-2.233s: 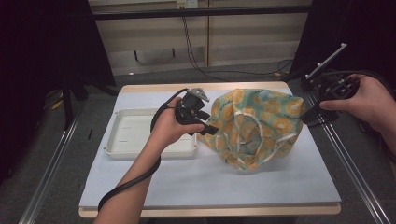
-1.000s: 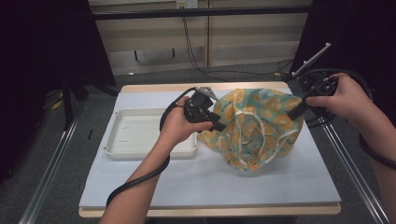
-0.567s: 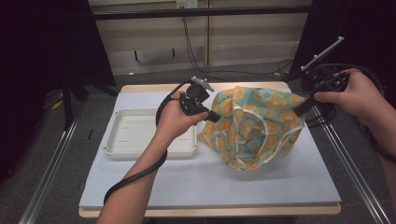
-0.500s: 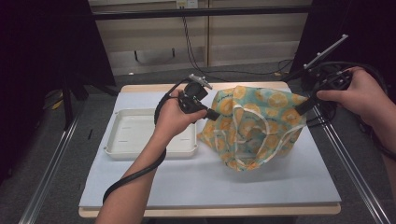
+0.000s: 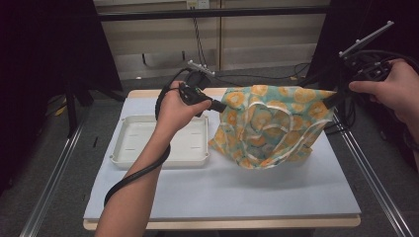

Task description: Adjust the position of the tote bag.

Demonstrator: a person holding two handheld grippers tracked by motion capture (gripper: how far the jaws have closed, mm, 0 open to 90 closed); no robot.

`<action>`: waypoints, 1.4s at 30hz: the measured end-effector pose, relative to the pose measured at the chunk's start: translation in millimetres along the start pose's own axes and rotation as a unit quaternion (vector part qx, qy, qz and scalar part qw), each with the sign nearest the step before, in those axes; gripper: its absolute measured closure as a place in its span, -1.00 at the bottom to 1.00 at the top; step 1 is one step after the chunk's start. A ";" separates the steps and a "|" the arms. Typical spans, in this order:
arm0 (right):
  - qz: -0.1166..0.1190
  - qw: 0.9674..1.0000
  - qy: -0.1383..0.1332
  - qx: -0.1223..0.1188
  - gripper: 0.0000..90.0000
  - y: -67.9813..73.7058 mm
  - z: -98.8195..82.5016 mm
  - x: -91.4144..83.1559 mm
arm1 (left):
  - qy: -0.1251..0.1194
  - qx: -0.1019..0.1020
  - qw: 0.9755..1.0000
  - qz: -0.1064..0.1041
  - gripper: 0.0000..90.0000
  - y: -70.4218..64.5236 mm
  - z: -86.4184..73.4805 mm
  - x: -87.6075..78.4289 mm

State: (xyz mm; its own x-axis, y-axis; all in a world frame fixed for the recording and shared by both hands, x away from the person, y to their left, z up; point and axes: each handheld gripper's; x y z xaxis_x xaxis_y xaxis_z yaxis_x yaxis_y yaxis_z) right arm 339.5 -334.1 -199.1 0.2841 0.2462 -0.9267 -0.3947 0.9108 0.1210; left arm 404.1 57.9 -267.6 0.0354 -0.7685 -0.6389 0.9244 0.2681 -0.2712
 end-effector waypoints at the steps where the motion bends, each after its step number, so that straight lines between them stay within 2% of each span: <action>1: 0.000 1.000 -0.002 0.005 1.00 -1.7 0.7 -0.5 | -0.001 -0.001 1.000 0.003 1.00 2.0 0.7 -1.1; 3: -0.003 1.000 -0.002 0.010 1.00 -4.7 2.5 -0.2 | -0.005 -0.007 1.000 0.006 1.00 5.3 0.8 -1.9; 4: -0.003 1.000 -0.005 0.015 1.00 -6.3 3.3 0.2 | -0.012 -0.016 1.000 0.007 1.00 6.6 0.4 -1.7; 6: -0.003 1.000 -0.010 0.020 1.00 -8.1 5.3 0.5 | -0.009 -0.020 1.000 0.006 1.00 10.6 -0.4 -1.1; 9: -0.010 1.000 -0.015 0.019 1.00 -8.8 9.6 2.2 | 0.006 -0.026 0.999 0.019 1.00 16.4 -2.3 -0.1; 10: -0.014 1.000 -0.013 0.024 1.00 -8.2 11.4 1.9 | 0.002 -0.033 0.999 0.019 1.00 18.2 -3.5 1.5; 12: -0.013 1.000 -0.018 0.018 1.00 -8.4 15.0 3.6 | 0.001 -0.038 0.999 0.020 1.00 21.7 -5.9 3.6; 14: -0.020 0.999 -0.012 0.027 1.00 -7.7 18.1 4.4 | 0.006 -0.041 0.999 0.017 1.00 25.3 -8.3 4.9; 18: -0.025 0.999 -0.012 0.021 1.00 -7.0 22.2 10.4 | 0.014 -0.047 0.999 0.018 1.00 30.0 -13.4 10.6; 22: -0.030 0.999 -0.006 0.020 1.00 -4.7 24.3 19.2 | 0.029 -0.041 0.998 0.021 1.00 32.2 -17.8 15.7; 23: -0.034 0.999 -0.002 0.016 1.00 -4.3 24.8 21.3 | 0.016 -0.052 0.998 0.020 0.99 30.9 -19.0 18.2; 24: -0.036 0.999 0.001 0.016 1.00 -3.6 25.2 22.5 | 0.026 -0.044 0.999 0.017 0.98 31.6 -19.6 17.6; 26: -0.040 0.999 0.005 0.013 1.00 -2.1 25.7 24.3 | 0.017 -0.053 0.998 0.014 0.93 28.9 -20.9 19.8; 27: -0.040 0.999 0.006 0.014 1.00 -1.7 25.8 24.7 | 0.033 -0.039 0.999 0.015 0.90 29.4 -21.0 18.2; 30: -0.040 0.999 0.002 0.008 1.00 -1.2 25.4 25.8 | 0.017 -0.045 0.999 0.011 0.73 23.3 -22.8 18.5; 31: -0.039 0.999 0.003 0.012 0.99 -0.6 25.0 25.8 | 0.023 -0.036 0.999 0.011 0.66 22.6 -23.3 16.7; 32: -0.040 0.999 0.005 0.009 0.99 -0.5 24.8 25.7 | 0.014 -0.043 0.999 0.013 0.57 20.1 -24.4 17.1; 35: -0.042 0.999 0.005 0.008 0.99 0.2 24.4 26.1 | 0.021 -0.031 0.999 0.009 0.42 15.4 -28.2 14.4; 38: -0.046 0.999 0.009 0.007 0.99 2.1 24.4 26.0 | 0.026 -0.027 0.999 0.006 0.33 5.8 -33.2 15.4; 41: -0.045 0.999 0.010 0.006 0.99 3.8 24.9 26.2 | 0.032 -0.012 0.999 -0.008 0.22 1.3 -36.4 21.3; 42: -0.045 0.999 0.007 0.000 0.99 3.4 25.1 26.5 | 0.027 -0.014 0.999 -0.015 0.18 -0.9 -36.7 24.8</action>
State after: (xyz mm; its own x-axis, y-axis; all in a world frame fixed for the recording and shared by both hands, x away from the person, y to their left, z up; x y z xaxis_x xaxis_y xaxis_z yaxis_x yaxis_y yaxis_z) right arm 367.6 -316.1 -214.4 0.3056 0.1587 -0.9388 -0.3678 0.9291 0.0373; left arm 390.2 59.9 -309.6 -0.0130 -0.7442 -0.6678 0.9140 0.2620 -0.3098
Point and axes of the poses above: each handheld gripper's, and its own axes: x roughly forward along the jaws, z roughly out of its top, y roughly to its left, and after that the axes turned 7 degrees about -z, right-handed
